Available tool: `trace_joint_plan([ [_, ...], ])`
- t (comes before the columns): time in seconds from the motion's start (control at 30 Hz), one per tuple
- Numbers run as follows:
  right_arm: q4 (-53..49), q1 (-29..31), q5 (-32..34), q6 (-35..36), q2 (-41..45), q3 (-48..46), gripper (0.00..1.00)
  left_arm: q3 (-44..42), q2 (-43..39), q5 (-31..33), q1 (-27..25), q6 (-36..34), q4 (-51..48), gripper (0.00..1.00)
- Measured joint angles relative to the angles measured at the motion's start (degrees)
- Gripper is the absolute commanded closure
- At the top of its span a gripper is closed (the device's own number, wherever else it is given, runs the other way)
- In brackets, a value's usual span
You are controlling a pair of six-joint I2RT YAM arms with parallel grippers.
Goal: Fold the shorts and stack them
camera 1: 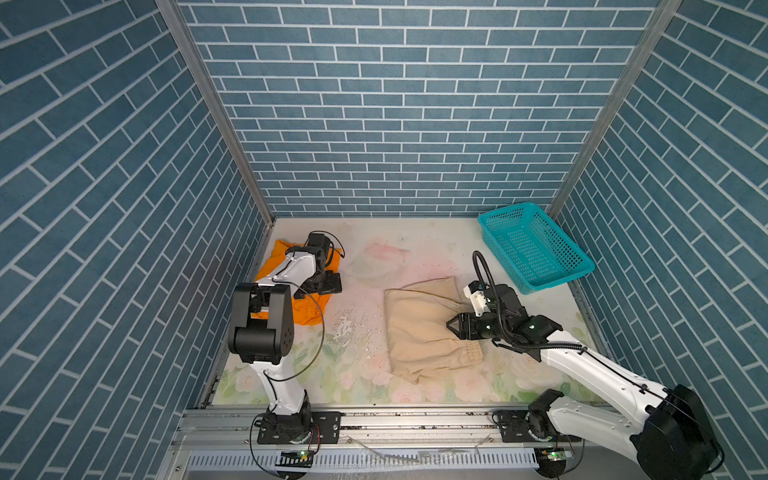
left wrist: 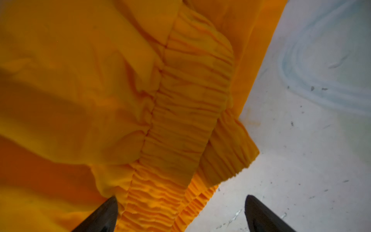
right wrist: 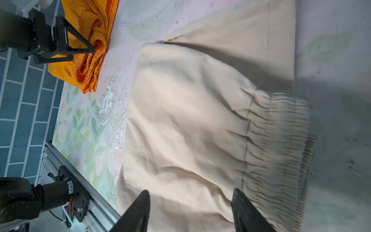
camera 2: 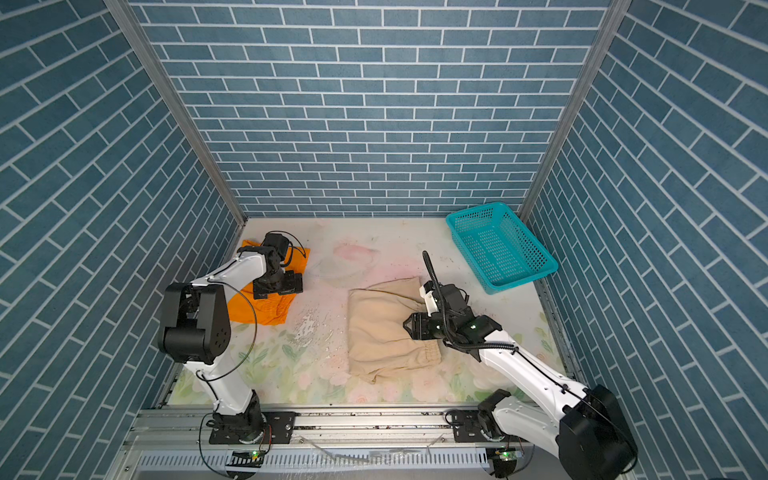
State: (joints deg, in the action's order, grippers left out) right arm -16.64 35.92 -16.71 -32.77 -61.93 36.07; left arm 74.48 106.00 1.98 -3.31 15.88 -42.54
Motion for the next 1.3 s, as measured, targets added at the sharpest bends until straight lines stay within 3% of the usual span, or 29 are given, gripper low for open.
trace_joint_plan([
  [0.37, 1.22, -0.42, -0.20, -1.44, -1.84, -0.15, 0.34, 1.20, 5.07, -9.79, 2.89, -3.21, 3.56, 0.00],
  [0.57, -1.90, -4.66, 0.59, -1.05, -1.95, 0.11, 0.34, -10.34, -2.80, -16.55, 2.05, 1.49, 14.73, 0.00],
  [0.77, -5.95, -11.13, 0.94, 2.01, -3.04, 0.74, 0.32, -23.93, -13.73, -20.48, -7.52, 11.04, 23.08, 0.00],
  [0.9, -7.06, -14.34, 0.50, 4.42, -4.85, 1.05, 0.28, -27.87, -18.23, -20.50, -17.77, 18.03, 24.24, 0.00],
  [1.0, -7.13, -16.22, -0.24, 5.90, -6.34, 1.05, 0.26, -30.62, -21.24, -20.68, -22.62, 22.38, 24.90, 0.00],
  [1.13, -6.23, -17.03, -2.36, 7.37, -8.72, 1.03, 0.23, -31.43, -24.46, -18.73, -24.24, 25.18, 22.40, 0.00],
  [1.3, -2.05, -17.03, -6.14, 7.76, -10.25, -0.33, 0.21, -24.87, -28.17, -14.71, -25.33, 25.51, 14.69, 0.00],
])
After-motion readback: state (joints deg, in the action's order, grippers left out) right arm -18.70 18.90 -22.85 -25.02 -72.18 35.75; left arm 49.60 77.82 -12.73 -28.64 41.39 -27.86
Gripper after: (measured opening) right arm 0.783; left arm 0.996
